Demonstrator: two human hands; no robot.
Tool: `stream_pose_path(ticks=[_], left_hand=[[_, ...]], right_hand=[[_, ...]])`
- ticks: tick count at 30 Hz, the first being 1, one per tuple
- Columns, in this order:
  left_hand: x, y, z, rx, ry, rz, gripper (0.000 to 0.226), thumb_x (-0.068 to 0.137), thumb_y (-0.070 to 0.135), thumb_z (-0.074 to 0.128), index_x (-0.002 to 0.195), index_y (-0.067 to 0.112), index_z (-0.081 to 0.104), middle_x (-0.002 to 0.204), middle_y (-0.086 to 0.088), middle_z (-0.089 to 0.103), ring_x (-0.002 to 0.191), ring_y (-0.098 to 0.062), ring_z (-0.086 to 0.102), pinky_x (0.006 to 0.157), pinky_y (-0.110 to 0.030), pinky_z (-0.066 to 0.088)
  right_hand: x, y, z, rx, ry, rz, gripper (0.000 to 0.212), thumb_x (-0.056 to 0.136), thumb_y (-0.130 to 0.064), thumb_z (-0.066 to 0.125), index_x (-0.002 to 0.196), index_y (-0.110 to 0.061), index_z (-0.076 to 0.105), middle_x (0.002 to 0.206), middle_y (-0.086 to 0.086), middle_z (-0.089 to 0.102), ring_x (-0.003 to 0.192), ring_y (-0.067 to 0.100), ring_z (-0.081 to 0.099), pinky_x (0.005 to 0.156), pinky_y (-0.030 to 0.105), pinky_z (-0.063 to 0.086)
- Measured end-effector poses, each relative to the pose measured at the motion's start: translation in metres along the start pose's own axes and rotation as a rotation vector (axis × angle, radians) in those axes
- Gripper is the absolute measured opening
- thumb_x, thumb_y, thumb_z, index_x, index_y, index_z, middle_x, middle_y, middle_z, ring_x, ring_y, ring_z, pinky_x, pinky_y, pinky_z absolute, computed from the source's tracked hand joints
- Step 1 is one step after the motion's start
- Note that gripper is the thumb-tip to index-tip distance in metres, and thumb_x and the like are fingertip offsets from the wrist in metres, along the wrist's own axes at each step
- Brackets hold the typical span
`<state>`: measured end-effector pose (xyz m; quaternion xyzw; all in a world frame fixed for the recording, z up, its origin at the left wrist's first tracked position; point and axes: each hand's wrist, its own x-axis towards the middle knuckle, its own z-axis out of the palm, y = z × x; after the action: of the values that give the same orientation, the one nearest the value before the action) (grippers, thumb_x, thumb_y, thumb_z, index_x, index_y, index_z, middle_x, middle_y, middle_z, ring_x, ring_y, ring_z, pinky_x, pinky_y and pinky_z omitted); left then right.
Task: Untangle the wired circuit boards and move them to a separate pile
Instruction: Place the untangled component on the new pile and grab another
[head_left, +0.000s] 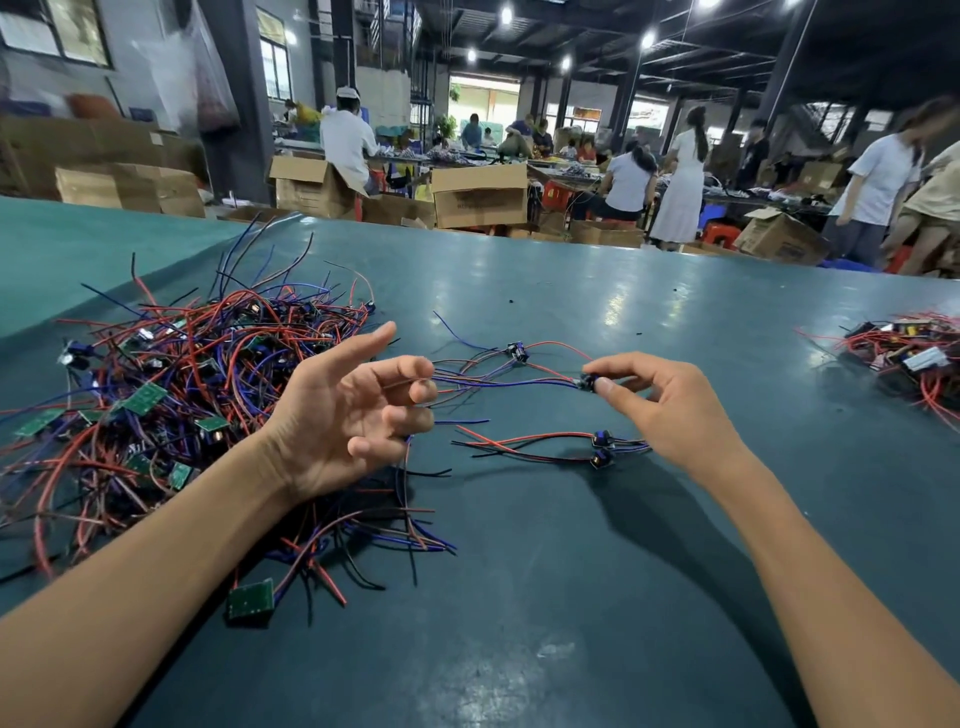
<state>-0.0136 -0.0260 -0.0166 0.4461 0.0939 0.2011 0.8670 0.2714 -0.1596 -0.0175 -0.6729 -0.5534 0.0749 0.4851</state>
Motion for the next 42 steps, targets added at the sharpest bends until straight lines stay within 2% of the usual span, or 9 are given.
stream_pose_path(ticks=[11, 14, 18, 23, 28, 32, 34, 38, 42], left_hand=[[0.004, -0.002, -0.005, -0.049, 0.1, 0.073, 0.039, 0.087, 0.046, 0.062, 0.107, 0.013, 0.067, 0.08, 0.001, 0.052, 0.059, -0.009, 0.038, 0.029, -0.016, 0.03], [0.007, -0.003, -0.006, 0.015, 0.171, 0.067, 0.036, 0.085, 0.045, 0.065, 0.105, 0.015, 0.067, 0.078, 0.001, 0.053, 0.057, -0.009, 0.037, 0.03, -0.017, 0.029], [0.016, -0.021, 0.001, 0.577, 0.326, -0.022, 0.022, 0.084, 0.037, 0.075, 0.092, 0.017, 0.07, 0.067, 0.004, 0.056, 0.046, -0.007, 0.038, 0.036, -0.018, 0.03], [0.013, -0.038, 0.006, 1.376, 0.13, 0.109, 0.016, 0.095, 0.032, 0.067, 0.083, 0.023, 0.071, 0.066, 0.011, 0.069, 0.053, -0.004, 0.057, 0.054, -0.02, 0.046], [0.009, -0.036, 0.01, 1.557, 0.088, 0.204, 0.046, 0.094, 0.037, 0.069, 0.057, 0.017, 0.049, 0.047, 0.01, 0.046, 0.047, -0.005, 0.04, 0.05, -0.021, 0.032], [-0.001, -0.032, 0.01, 1.402, -0.086, 0.125, 0.061, 0.093, 0.023, 0.073, 0.048, 0.022, 0.032, 0.044, 0.01, 0.026, 0.046, -0.006, 0.022, 0.047, -0.023, 0.021], [-0.006, -0.028, 0.008, 1.338, -0.11, 0.119, 0.064, 0.091, 0.018, 0.075, 0.047, 0.024, 0.029, 0.046, 0.011, 0.023, 0.048, -0.008, 0.019, 0.049, -0.025, 0.02], [-0.007, -0.027, 0.007, 1.26, -0.12, 0.106, 0.063, 0.089, 0.02, 0.075, 0.048, 0.022, 0.028, 0.047, 0.008, 0.021, 0.048, -0.009, 0.016, 0.049, -0.027, 0.016], [-0.006, -0.029, 0.008, 1.239, -0.126, 0.085, 0.063, 0.091, 0.021, 0.074, 0.048, 0.023, 0.028, 0.046, 0.009, 0.022, 0.048, -0.009, 0.016, 0.048, -0.025, 0.016]], right_hand=[[0.0, 0.031, 0.009, -0.21, -0.12, 0.171, 0.024, 0.094, -0.011, 0.068, 0.089, -0.034, 0.072, 0.088, -0.009, 0.073, 0.084, 0.007, 0.066, 0.071, 0.006, 0.041], [0.001, 0.031, 0.008, -0.253, -0.145, 0.193, 0.023, 0.095, -0.015, 0.066, 0.09, -0.036, 0.073, 0.096, -0.008, 0.074, 0.094, 0.009, 0.067, 0.077, 0.012, 0.043], [0.0, 0.021, 0.015, -0.327, -0.034, 0.163, 0.028, 0.099, -0.015, 0.057, 0.121, -0.027, 0.07, 0.119, -0.005, 0.069, 0.114, 0.014, 0.06, 0.107, 0.036, 0.039], [0.006, -0.028, 0.039, -0.13, 0.275, -0.067, 0.021, 0.096, -0.011, 0.061, 0.111, -0.017, 0.074, 0.097, -0.004, 0.074, 0.085, 0.005, 0.064, 0.076, 0.004, 0.041], [0.041, -0.075, 0.098, -0.199, -0.113, -0.069, 0.022, 0.089, -0.009, 0.066, 0.108, -0.014, 0.076, 0.093, 0.002, 0.075, 0.082, 0.01, 0.064, 0.085, 0.021, 0.049], [0.049, -0.088, 0.16, -0.448, -0.571, -0.035, 0.045, 0.091, -0.024, 0.065, 0.134, -0.013, 0.061, 0.122, 0.01, 0.069, 0.116, 0.026, 0.061, 0.097, 0.03, 0.044], [0.051, -0.09, 0.177, -0.539, -0.598, -0.061, 0.044, 0.091, -0.026, 0.061, 0.132, -0.009, 0.06, 0.13, 0.017, 0.063, 0.12, 0.031, 0.058, 0.1, 0.035, 0.046], [0.063, -0.094, 0.178, -0.563, -0.62, -0.06, 0.028, 0.085, -0.025, 0.063, 0.11, -0.016, 0.072, 0.115, 0.01, 0.071, 0.107, 0.028, 0.064, 0.091, 0.033, 0.052], [0.063, -0.095, 0.17, -0.611, -0.637, -0.163, 0.031, 0.085, -0.036, 0.07, 0.113, -0.025, 0.074, 0.112, 0.004, 0.072, 0.098, 0.024, 0.064, 0.088, 0.033, 0.054]])
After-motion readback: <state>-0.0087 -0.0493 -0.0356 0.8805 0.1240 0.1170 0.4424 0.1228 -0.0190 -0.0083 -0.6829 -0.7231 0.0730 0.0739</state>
